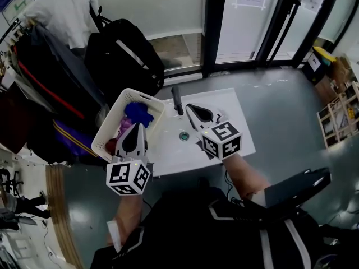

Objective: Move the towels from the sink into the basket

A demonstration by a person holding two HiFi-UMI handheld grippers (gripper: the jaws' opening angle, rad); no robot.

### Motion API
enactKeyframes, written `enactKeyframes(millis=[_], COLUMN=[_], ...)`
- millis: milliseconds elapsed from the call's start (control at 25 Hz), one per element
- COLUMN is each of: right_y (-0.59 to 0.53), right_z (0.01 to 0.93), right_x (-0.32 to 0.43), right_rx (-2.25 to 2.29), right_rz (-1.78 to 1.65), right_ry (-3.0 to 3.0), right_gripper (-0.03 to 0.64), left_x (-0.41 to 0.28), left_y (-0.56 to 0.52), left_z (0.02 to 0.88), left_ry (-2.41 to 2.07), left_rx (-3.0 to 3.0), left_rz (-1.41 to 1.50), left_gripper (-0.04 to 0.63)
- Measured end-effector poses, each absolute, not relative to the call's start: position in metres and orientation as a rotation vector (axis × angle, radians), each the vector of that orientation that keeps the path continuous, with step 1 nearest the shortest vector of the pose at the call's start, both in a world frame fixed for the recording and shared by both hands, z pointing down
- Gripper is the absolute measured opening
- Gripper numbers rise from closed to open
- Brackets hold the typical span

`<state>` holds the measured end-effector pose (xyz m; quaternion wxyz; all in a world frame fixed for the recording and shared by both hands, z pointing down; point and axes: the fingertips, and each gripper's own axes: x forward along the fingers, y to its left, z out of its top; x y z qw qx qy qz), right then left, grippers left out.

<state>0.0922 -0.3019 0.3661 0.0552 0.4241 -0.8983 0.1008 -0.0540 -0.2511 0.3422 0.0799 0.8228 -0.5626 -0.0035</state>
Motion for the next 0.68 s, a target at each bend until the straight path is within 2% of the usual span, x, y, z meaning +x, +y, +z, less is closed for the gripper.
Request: enactKeyframes(millis=[680], right_y=[-0.315], right_z=[0.365], right_x=[0.097], right_rx=[1.310], right_rz=[0.315], right_ry=[-2.725], right_gripper=[0.006], left_x=[-0.054], left_y=[-0.258], left_z=[0.343], left_ry=[-1.687], left_rx=[2.454], left_rz=[-0.022], left_gripper=[0.005])
